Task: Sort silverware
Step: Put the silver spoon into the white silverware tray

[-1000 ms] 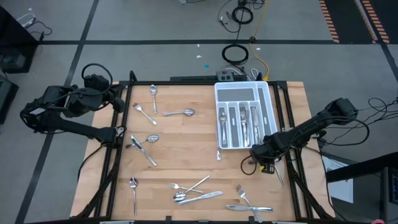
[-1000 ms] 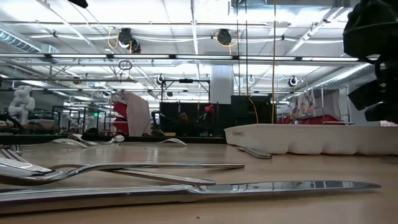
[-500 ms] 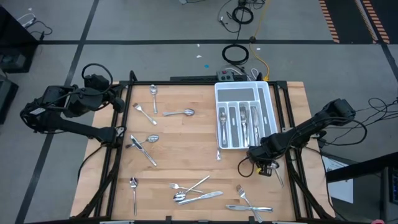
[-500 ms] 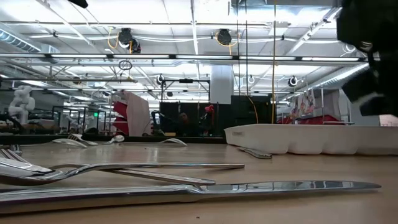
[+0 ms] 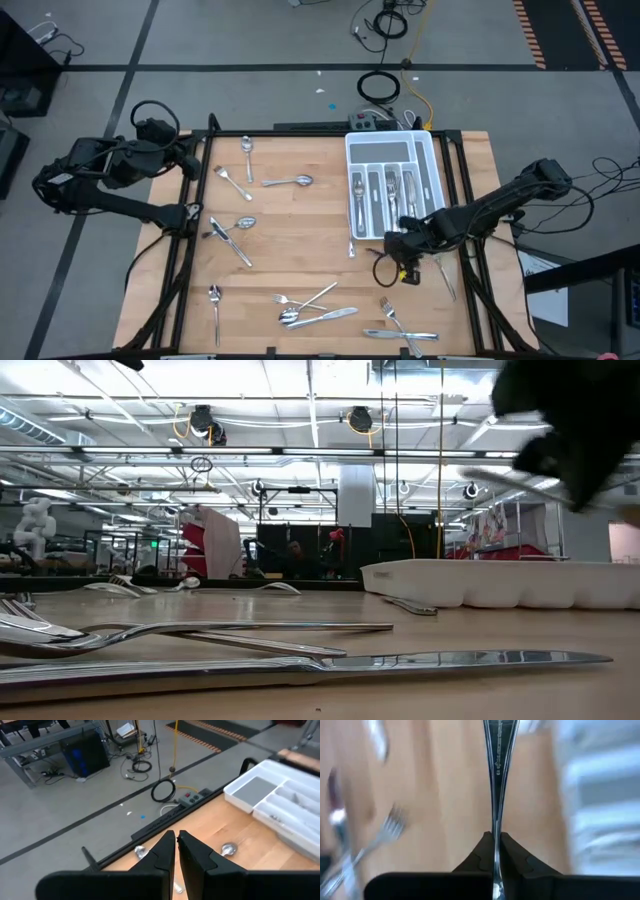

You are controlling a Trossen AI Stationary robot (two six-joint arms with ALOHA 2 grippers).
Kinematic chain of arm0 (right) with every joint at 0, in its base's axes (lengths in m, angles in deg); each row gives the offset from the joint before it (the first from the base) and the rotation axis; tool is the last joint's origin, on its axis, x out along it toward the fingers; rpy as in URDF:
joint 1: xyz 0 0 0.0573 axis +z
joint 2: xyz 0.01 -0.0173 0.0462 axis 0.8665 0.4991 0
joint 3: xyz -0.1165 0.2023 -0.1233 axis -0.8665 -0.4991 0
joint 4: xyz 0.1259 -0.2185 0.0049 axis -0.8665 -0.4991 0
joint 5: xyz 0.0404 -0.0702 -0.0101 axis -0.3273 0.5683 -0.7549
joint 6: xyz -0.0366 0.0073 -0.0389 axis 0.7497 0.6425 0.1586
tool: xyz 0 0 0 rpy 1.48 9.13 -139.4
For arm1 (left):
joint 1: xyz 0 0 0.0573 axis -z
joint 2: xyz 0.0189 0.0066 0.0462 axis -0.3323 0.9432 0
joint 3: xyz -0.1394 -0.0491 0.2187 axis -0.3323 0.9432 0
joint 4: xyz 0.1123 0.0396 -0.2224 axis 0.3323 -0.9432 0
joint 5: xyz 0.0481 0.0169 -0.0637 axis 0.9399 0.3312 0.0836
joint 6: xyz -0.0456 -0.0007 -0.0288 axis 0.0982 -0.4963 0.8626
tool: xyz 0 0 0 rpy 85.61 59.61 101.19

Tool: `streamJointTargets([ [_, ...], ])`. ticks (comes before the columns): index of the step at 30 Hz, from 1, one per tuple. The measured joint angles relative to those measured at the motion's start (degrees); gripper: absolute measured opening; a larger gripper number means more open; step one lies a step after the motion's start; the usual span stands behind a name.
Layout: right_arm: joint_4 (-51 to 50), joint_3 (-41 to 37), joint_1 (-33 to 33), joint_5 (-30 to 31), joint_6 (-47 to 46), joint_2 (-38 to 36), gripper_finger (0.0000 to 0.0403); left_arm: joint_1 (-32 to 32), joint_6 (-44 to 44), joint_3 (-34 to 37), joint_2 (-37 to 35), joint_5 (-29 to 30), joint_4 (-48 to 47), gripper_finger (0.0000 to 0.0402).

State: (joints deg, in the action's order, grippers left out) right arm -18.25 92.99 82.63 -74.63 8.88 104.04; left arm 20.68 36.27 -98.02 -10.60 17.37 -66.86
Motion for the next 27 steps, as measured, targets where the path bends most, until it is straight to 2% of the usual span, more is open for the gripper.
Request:
streamJointTargets([
  [3, 0.2, 3.4, -0.2, 13.3, 2.5, 0.0, 0.0000, 0.0, 0.0, 0.0, 0.0, 0.0, 3.2, 0.0032],
  [8, 7.2, 4.5, -1.0, 41.7, 5.6, 0.0, 0.0000, 0.0, -0.1, 0.0, 0.0, 0.0, 9.8, 0.0032],
  [11, 14.1, 4.5, -1.6, 55.9, 12.8, 0.1, 0.0000, 0.0, -1.3, 0.0, 0.6, -1.0, 15.4, 0.0032],
  [14, 21.0, 4.5, -2.8, 65.7, 23.1, 0.4, 0.0000, 0.0, -5.3, 0.0, 1.4, -4.9, 23.6, 0.0032],
  [17, 28.4, 4.5, -4.2, 71.3, 31.4, 0.5, 0.0000, 0.0, -9.9, 0.0, 3.0, -12.3, 34.8, 0.0032],
  [19, 32.7, 4.5, -4.8, 72.3, 36.2, 0.5, 0.0000, 0.0, -12.3, 0.0, 4.6, -18.3, 41.9, 0.0032],
  [24, 43.9, 4.5, -5.4, 71.5, 49.8, 0.5, 0.0000, -0.4, -13.5, 0.0, 11.1, -31.5, 54.9, 0.0032],
  [27, 54.9, 4.5, -5.9, 67.2, 61.5, 0.6, 0.0000, -1.7, -11.3, 0.0, 16.1, -39.7, 60.0, 0.0032],
])
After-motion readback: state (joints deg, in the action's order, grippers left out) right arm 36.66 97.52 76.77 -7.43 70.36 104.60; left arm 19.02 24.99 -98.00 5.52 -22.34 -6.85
